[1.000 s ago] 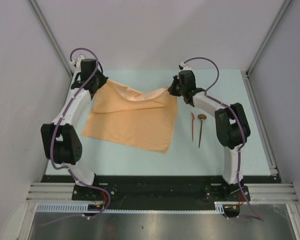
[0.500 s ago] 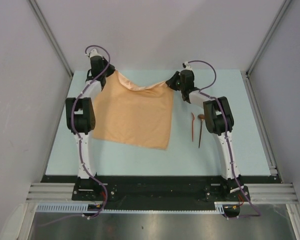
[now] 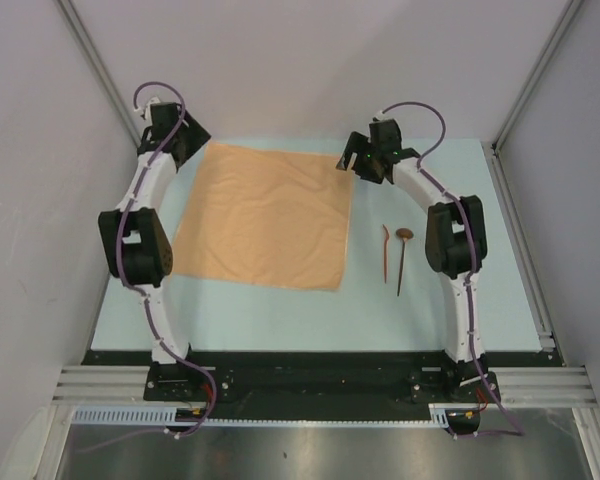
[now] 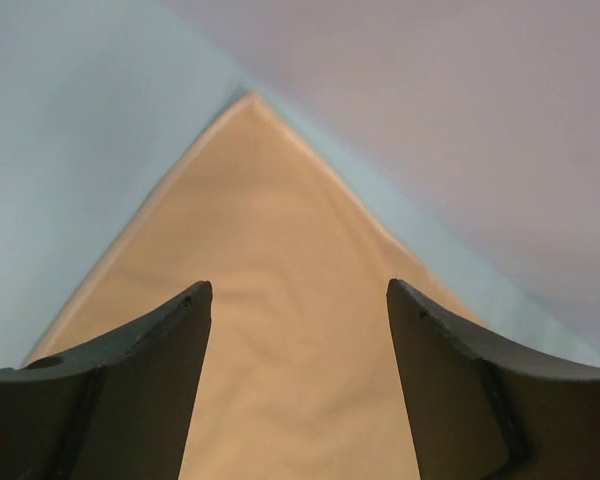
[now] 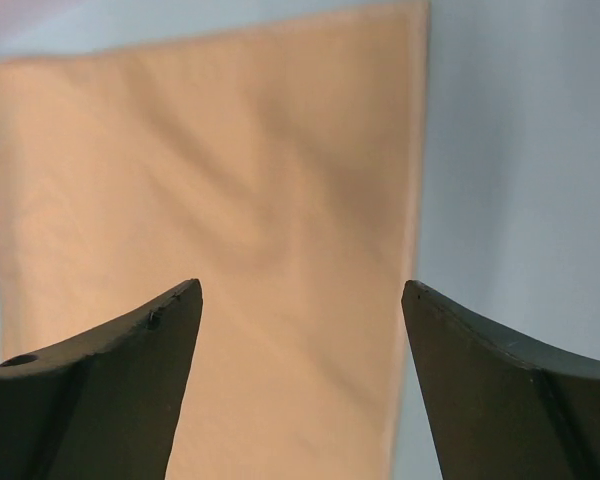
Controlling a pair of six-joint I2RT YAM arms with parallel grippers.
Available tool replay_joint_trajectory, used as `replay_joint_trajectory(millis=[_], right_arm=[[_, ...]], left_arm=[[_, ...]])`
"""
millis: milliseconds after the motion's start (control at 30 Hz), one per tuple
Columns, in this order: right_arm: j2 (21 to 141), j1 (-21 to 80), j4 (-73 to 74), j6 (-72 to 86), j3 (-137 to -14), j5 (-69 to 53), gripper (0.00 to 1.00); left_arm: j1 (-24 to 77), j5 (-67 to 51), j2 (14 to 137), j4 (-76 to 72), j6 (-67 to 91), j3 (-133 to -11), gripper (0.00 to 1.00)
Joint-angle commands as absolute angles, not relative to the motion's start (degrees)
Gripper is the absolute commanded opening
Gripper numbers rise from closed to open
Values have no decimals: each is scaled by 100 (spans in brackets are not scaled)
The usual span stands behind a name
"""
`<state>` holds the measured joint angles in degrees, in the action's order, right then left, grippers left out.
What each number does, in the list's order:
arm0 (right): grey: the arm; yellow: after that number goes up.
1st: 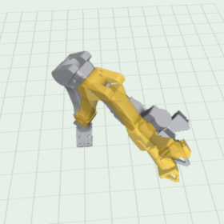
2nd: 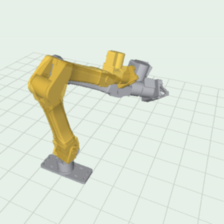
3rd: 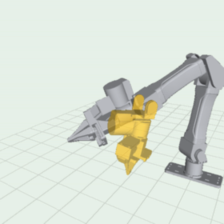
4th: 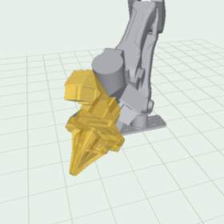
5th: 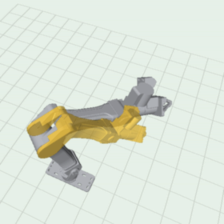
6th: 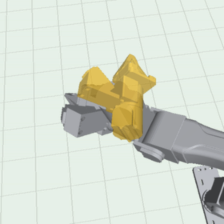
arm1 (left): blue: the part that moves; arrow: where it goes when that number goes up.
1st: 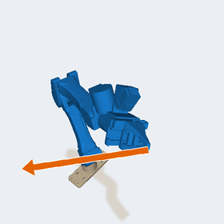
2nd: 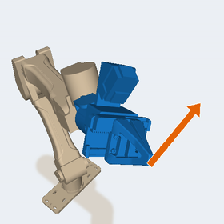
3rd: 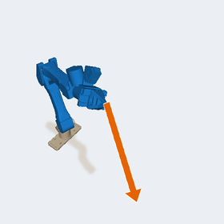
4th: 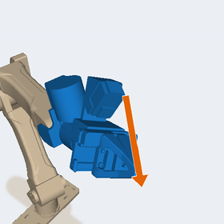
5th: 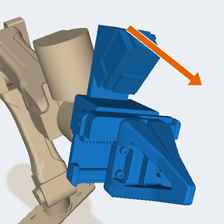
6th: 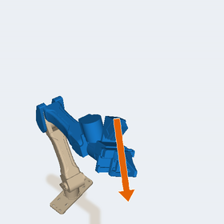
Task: Fold the napkin into a case and place the utensils inside
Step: Flatten out the crumpled napkin at the center of the board.
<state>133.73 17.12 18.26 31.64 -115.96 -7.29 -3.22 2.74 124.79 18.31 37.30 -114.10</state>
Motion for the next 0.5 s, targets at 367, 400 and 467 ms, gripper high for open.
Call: replay_joint_trajectory(millis=[367, 400, 467], right_arm=[[10662, 3533, 2364, 2513, -8131, 686, 88], [10539, 3524, 2303, 2627, -7677, 607, 89], [10074, 3402, 1989, 3048, -7105, 265, 88]], left_arm=[[984, -342, 8738, 2776, 3798, -6276, 67], [993, -334, 8623, 2908, 3692, -6249, 67], [1046, -238, 8176, 3206, 3481, -6135, 69]])
